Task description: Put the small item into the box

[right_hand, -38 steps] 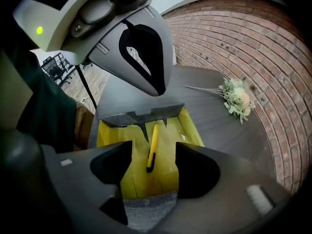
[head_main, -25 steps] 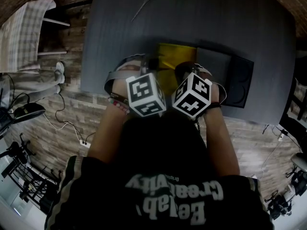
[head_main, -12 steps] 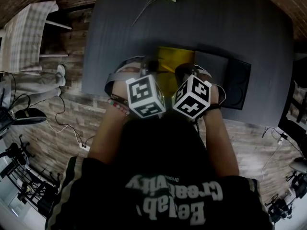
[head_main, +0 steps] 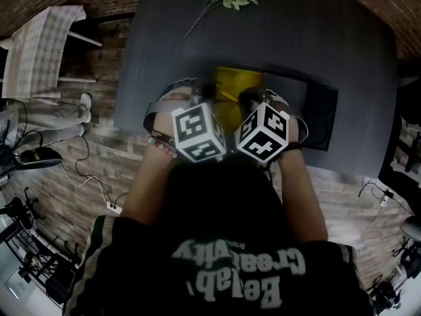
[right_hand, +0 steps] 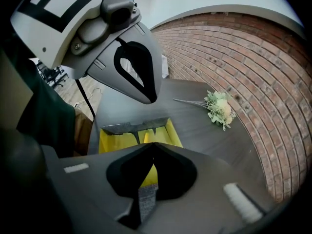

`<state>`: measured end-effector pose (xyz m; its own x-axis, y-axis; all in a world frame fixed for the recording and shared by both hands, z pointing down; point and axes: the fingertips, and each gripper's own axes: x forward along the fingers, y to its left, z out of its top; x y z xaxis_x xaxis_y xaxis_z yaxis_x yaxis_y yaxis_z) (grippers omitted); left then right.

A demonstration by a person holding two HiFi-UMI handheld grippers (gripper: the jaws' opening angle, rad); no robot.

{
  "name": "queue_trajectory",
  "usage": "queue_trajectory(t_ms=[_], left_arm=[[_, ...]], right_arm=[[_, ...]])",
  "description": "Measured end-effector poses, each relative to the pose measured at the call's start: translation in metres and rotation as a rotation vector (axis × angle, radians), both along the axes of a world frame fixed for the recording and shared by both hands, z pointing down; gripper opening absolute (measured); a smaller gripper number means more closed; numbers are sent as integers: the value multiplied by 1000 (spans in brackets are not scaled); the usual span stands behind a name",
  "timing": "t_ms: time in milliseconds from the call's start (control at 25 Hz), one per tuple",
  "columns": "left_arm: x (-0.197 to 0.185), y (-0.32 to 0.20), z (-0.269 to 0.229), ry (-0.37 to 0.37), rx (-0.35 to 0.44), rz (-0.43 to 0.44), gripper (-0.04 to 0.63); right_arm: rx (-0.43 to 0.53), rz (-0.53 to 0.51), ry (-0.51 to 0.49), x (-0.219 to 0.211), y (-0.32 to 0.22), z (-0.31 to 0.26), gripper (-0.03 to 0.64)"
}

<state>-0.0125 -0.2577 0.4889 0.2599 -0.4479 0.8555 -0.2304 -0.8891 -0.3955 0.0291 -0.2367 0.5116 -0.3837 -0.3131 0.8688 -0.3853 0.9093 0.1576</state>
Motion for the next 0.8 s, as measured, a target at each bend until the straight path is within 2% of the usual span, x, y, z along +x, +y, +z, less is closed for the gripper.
queue_trajectory(t_ms=[480, 800], left_arm=[[4, 1, -31, 28, 60, -13, 4], [5, 6, -46, 61, 66, -17, 4]], right_arm=[[92, 6, -17, 4, 0, -34, 6], [165, 20, -23, 9, -3, -59, 6]])
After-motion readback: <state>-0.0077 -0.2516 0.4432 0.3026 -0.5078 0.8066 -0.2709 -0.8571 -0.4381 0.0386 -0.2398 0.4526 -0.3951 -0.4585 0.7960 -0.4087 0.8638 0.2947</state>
